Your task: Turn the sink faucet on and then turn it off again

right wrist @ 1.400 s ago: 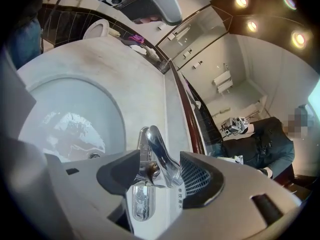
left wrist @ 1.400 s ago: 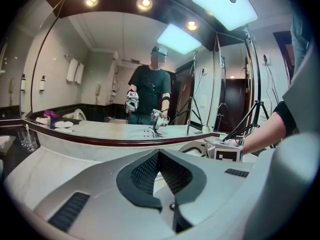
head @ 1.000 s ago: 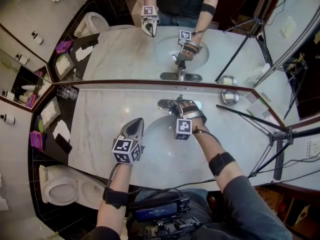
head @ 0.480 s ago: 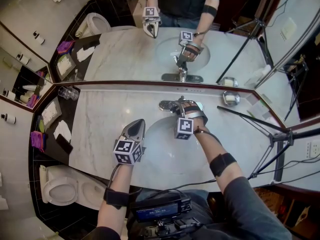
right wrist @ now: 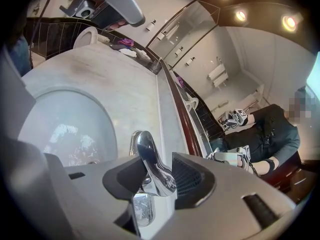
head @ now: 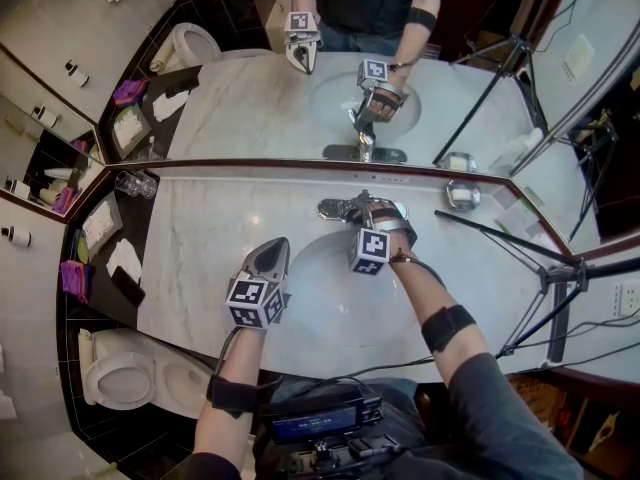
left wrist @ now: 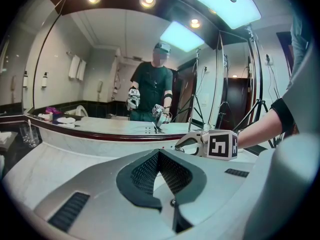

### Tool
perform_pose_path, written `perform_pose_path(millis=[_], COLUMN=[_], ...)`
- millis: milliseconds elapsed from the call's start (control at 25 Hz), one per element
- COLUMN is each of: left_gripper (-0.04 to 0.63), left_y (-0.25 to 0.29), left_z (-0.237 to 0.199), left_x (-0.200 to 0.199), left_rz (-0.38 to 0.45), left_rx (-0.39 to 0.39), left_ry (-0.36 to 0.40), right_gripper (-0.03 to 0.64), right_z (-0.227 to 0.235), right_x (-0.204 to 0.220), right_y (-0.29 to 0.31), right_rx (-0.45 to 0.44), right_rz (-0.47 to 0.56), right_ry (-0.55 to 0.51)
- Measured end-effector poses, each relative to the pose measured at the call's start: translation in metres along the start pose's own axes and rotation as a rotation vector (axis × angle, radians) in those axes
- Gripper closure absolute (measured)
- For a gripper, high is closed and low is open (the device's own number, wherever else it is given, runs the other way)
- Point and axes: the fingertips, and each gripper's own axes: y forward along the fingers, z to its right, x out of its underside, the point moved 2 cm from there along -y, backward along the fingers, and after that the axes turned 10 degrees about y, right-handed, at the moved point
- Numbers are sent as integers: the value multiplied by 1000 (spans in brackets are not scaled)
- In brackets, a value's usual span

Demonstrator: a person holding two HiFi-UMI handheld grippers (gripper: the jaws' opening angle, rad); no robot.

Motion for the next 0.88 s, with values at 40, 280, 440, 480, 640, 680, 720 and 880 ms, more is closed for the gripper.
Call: perform_pose_path(millis=[40,280,440,480,640,680,720,880], left_gripper=[601,601,601,601,601,601,601,601], left_y=[0,3,5,5,3,2,1,-1], left_z=[0,1,4,4,1,0,-1,-1], left_x=[0,-1,-4,-4,-3,-2,-2,-1], left_rz=[0,3,6,7,8,7,7,10], left_rx=[2,9,13,13,5,3,1,-4], left_ry=[0,-4,-3,-3,-4,-5,-7,-12], right_gripper=[441,443,443,443,443,443,442,442], right_z=[2,22,30,31,32,32,32,31], right_x=[0,3,7,8,11,11,11,12], right_y=[-1,-4,-5,-6,-5,-4,-4,-4], right_rx=[3,0,-13,-17,-41,-43,-44,-42], right_rz=[3,12,14,15,18,17,15,6], right_ry=[12,142,226,244,281,280,274,283])
